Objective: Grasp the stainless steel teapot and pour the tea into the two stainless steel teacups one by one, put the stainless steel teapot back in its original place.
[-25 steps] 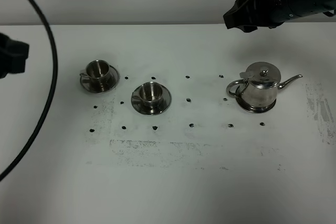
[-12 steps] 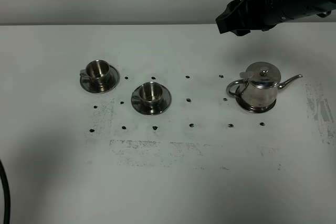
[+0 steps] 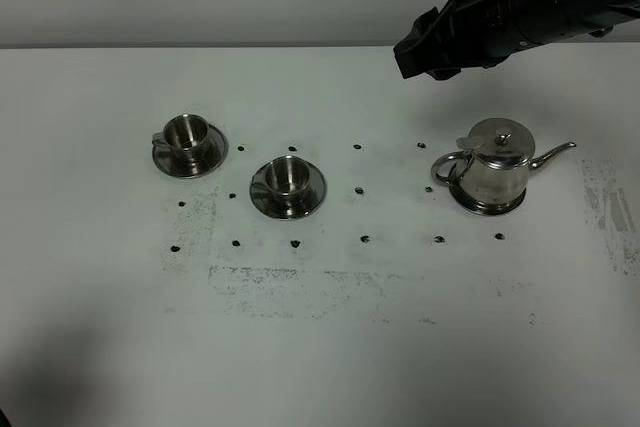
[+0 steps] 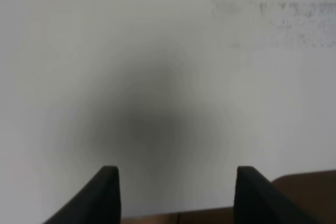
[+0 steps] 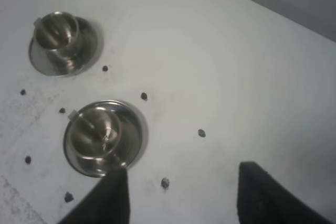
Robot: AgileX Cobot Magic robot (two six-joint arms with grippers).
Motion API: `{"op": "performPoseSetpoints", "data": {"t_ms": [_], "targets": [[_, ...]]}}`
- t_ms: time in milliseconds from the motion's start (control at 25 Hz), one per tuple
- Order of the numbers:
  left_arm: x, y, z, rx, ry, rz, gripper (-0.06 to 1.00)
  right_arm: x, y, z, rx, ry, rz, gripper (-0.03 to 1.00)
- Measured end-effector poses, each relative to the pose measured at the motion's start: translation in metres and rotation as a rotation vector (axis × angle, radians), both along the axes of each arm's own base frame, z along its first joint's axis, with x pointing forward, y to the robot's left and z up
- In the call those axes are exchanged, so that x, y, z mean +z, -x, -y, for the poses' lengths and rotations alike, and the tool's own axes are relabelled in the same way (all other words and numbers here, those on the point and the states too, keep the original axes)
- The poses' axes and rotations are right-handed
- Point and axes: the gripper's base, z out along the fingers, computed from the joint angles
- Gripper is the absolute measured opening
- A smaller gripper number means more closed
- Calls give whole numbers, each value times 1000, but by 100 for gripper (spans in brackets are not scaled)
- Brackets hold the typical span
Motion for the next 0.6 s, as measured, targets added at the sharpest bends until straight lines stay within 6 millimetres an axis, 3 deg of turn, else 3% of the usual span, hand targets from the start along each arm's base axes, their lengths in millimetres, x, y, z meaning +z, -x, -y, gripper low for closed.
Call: {"op": "performPoseSetpoints", "data": {"t_ms": [600], "targets": [[-7,3,-1,15,-5,-32,47,-10,-3,-4,17,28,-20,45]]}}
